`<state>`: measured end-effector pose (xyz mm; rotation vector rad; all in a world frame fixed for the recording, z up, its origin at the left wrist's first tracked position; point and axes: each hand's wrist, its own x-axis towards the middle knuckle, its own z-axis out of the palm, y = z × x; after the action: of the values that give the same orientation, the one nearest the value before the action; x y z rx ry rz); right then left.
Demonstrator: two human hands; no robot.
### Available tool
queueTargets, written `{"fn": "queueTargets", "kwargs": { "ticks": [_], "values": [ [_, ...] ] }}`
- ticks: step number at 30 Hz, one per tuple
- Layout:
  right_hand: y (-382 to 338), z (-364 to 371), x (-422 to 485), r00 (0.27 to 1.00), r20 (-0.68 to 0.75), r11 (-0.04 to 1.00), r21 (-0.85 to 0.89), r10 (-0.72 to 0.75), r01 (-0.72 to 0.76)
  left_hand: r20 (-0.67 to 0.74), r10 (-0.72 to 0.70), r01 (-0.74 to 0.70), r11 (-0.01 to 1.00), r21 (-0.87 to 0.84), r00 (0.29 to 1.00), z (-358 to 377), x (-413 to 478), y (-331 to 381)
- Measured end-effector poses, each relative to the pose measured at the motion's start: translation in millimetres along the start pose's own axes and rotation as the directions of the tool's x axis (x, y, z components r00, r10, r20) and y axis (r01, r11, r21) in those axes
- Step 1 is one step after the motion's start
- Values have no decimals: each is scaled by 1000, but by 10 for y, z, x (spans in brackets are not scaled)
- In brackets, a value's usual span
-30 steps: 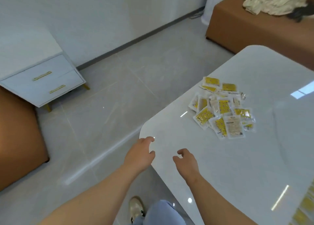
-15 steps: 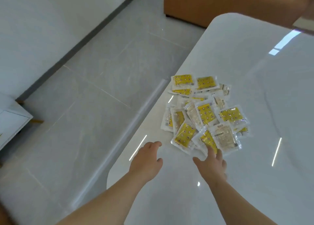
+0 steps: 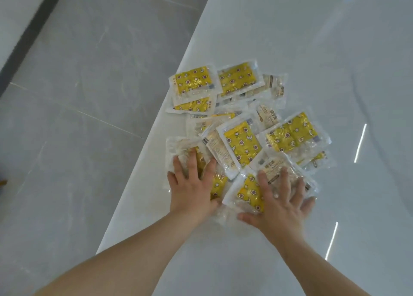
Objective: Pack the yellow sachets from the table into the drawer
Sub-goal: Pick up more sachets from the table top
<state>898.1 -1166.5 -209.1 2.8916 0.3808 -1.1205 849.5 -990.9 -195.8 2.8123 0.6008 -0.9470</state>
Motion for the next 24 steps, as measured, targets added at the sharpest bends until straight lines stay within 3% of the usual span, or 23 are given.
{"fn": "queueTargets", "kwargs": {
  "ticks": [4, 7, 10, 14, 19, 21, 22, 24],
  "values": [
    [46, -4, -27, 998, -59, 1000, -7, -24, 24, -203, 45, -57, 997, -56, 978, -21, 47, -131],
    [65, 4, -49, 994, -101, 998, 30, -47, 50, -164, 29, -47, 993, -108, 986, -39, 36, -128],
    [37, 91, -154, 979, -193, 995, 57, -71, 84, -229, 37, -47, 998, -39, 973, -102, -76, -72],
    [-41, 286, -428, 963, -260, 996, 41, -65, 79, -132, 96, -92, 995, 36, 987, 36, -333, -123],
    [-57, 575, -872, 985, -116, 992, -32, -128, 125, -16, 169, -168, 985, 41, 986, 212, -701, -224],
    [-101, 515, -942, 982, -145, 992, 5, -125, 127, 85, 185, -186, 982, 7, 979, 267, -804, -269],
    [-121, 433, -932, 975, -193, 992, 38, -113, 122, 75, 190, -188, 981, -41, 979, 262, -827, -301],
    [-162, 226, -847, 941, -325, 985, 109, -91, 133, -92, 167, -180, 972, -151, 982, 203, -827, -352]
  ]
}}
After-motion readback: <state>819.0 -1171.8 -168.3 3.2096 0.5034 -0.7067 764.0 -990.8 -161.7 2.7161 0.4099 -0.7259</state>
